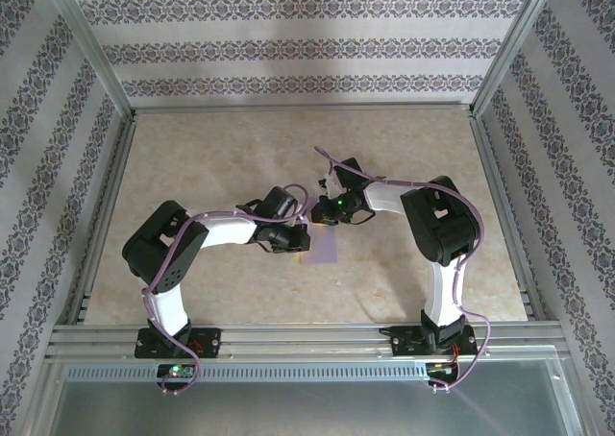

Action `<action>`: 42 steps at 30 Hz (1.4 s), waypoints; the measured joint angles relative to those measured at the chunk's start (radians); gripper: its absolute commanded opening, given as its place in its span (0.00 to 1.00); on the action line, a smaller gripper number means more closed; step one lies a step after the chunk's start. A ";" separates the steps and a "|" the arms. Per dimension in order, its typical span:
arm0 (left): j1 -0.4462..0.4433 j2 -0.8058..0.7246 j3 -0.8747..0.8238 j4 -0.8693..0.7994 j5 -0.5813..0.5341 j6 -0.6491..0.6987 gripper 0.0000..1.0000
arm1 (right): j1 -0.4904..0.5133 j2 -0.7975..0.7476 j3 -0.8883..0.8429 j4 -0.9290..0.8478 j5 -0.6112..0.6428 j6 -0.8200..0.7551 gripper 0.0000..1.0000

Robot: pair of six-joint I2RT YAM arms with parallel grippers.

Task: Fold a paper plane with a square sheet of paper (fold left side to right side)
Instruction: Hold the square sheet of paper at the center of the table.

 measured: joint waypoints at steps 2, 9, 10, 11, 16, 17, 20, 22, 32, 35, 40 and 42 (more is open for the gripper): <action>0.000 0.000 0.000 0.000 -0.002 0.000 0.00 | 0.000 -0.006 0.010 -0.014 0.013 0.003 0.10; -0.003 0.000 -0.005 0.013 -0.006 -0.018 0.00 | -0.003 -0.135 0.020 -0.060 0.046 0.003 0.16; -0.006 0.000 -0.008 0.021 -0.007 -0.024 0.00 | -0.007 -0.161 0.019 -0.068 0.052 0.003 0.15; -0.011 0.000 -0.012 0.032 -0.010 -0.031 0.00 | -0.010 -0.194 0.014 -0.070 0.059 0.004 0.12; -0.027 0.000 -0.029 0.080 -0.015 -0.079 0.00 | -0.016 -0.368 -0.113 -0.069 0.080 0.035 0.03; -0.030 0.000 -0.031 0.087 -0.017 -0.087 0.00 | -0.015 -0.399 -0.152 -0.070 0.081 0.048 0.01; -0.040 0.000 -0.036 0.105 -0.025 -0.108 0.00 | -0.005 -0.451 -0.259 -0.068 0.086 0.080 0.00; -0.047 0.000 -0.037 0.111 -0.029 -0.121 0.00 | 0.007 -0.458 -0.318 -0.062 0.087 0.103 0.00; -0.061 0.000 -0.039 0.118 -0.035 -0.144 0.00 | 0.062 -0.396 -0.383 0.012 0.086 0.163 0.00; -0.065 0.000 -0.039 0.120 -0.036 -0.149 0.00 | 0.070 -0.376 -0.383 0.026 0.087 0.169 0.00; -0.065 0.000 -0.037 0.119 -0.036 -0.152 0.00 | 0.072 -0.336 -0.383 0.029 0.091 0.169 0.00; -0.065 0.000 -0.031 0.114 -0.037 -0.152 0.00 | 0.072 -0.322 -0.384 0.027 0.095 0.169 0.00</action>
